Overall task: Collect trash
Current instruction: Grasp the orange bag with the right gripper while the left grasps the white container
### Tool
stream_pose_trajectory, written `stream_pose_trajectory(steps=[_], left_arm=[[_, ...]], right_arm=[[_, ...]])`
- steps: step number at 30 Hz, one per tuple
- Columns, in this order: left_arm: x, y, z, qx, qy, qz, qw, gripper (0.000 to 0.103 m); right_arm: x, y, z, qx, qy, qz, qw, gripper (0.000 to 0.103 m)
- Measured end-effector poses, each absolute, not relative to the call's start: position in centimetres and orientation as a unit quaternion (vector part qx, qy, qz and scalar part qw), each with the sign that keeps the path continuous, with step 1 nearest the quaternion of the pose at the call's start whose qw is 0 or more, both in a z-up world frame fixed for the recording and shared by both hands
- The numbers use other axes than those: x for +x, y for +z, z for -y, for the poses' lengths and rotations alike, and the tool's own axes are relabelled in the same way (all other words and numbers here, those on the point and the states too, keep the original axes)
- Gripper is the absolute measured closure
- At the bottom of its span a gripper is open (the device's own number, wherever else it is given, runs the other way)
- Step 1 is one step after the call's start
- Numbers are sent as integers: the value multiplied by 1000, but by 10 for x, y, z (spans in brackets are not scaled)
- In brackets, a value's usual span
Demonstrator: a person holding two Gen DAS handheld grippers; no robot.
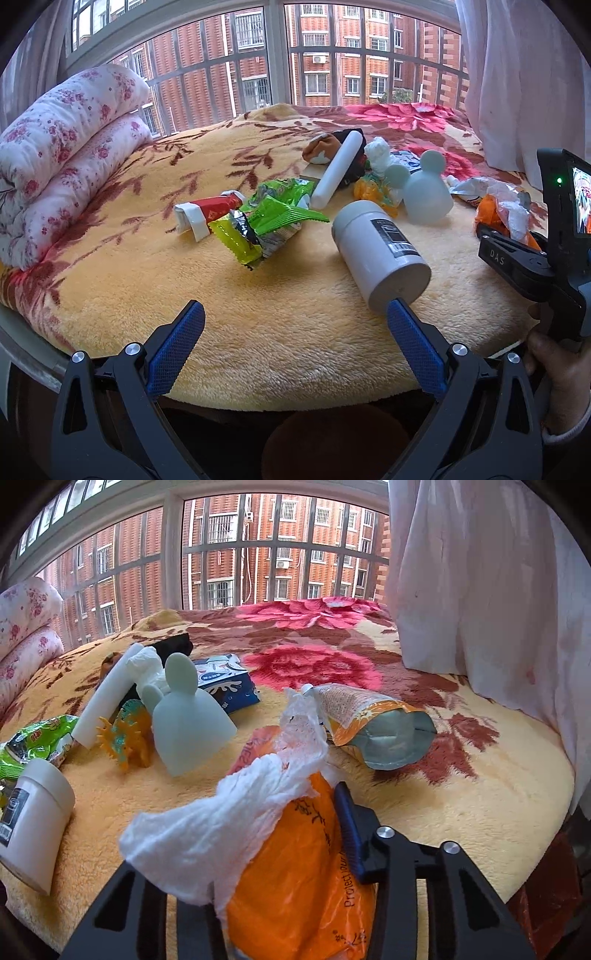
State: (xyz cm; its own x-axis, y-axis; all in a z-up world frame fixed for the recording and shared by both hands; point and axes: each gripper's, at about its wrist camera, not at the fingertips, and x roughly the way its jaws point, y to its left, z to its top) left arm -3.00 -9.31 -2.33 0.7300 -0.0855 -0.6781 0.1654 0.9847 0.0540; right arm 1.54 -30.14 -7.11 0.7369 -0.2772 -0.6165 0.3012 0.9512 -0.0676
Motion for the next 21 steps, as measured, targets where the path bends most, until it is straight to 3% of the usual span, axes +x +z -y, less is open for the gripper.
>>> stream_pose_trajectory(steps=[6,16,21], left_arm=[[-33,-25,104,40,-88,-365,926,7],[0,-30,149,16,-73,-345,936,7],[51,-52,151,-16,-56,-400,914,9]], right_arm=[[8,-64,308,13,-139,-320,937,77],[-30,-40,339,46,-118,-277,952,78],[-38,-38,348,53,-114,-271,954,78]])
